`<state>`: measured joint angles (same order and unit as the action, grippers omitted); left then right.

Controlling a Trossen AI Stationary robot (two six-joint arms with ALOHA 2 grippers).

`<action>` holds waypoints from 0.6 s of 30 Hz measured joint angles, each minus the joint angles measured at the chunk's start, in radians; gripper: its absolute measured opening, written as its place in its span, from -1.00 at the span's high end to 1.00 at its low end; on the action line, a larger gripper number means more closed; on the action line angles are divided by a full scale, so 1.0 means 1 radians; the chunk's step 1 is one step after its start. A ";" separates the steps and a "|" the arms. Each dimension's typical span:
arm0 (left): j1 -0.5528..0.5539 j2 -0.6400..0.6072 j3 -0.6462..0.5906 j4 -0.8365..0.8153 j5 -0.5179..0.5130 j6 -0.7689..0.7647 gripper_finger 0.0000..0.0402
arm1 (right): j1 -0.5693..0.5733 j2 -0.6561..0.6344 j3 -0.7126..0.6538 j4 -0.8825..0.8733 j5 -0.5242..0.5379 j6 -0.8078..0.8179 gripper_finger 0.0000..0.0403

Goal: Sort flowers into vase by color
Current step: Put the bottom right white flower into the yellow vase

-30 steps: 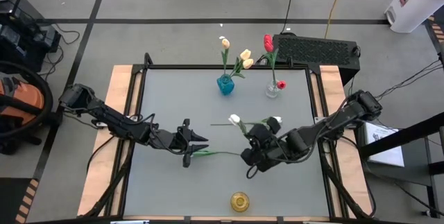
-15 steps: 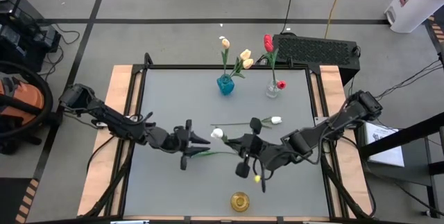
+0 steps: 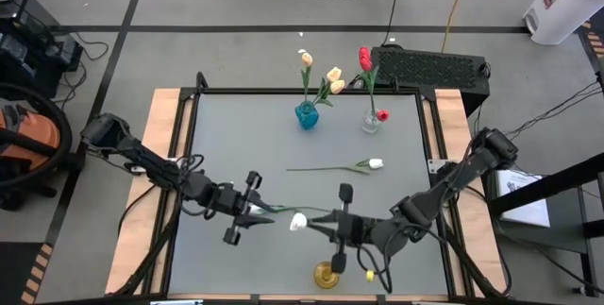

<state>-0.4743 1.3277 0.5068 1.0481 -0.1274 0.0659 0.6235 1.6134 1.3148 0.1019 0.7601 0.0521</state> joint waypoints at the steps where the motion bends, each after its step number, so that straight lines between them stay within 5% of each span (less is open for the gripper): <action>1: 0.001 0.000 0.000 0.002 0.001 0.001 0.47 | 0.002 0.013 0.000 0.025 -0.001 -0.018 1.00; 18: 0.001 0.000 0.001 0.097 0.001 0.101 0.47 | -0.089 0.100 0.000 0.239 -0.011 -0.120 1.00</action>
<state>-0.4728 1.3277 0.5076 1.1447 -0.1261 0.1669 0.5342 1.7130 1.3144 0.3408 0.7492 -0.0677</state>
